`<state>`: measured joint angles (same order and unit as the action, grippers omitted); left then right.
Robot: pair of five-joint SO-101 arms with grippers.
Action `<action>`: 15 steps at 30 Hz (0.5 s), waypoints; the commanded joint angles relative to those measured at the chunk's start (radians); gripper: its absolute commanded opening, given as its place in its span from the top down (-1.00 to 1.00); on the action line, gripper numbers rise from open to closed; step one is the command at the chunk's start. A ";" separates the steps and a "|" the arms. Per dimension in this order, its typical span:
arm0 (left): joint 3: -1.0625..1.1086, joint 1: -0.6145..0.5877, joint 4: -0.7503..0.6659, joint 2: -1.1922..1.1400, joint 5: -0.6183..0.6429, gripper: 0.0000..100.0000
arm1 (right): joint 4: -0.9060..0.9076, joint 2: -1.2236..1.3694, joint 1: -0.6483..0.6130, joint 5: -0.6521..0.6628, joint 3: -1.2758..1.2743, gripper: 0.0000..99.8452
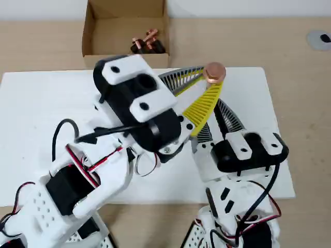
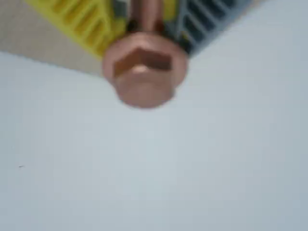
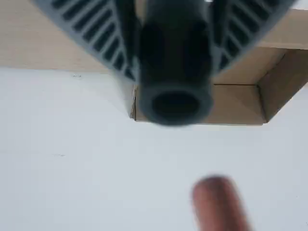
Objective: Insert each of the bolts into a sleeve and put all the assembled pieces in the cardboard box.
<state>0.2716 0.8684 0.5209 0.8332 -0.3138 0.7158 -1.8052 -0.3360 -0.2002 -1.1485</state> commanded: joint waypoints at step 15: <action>-0.012 0.011 0.063 0.027 0.011 0.99 | -0.003 -0.071 -0.015 -0.009 0.061 0.98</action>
<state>0.2716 0.8684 0.5777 0.8332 -0.3153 0.7158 -1.8052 -0.3360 -0.2002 -1.1485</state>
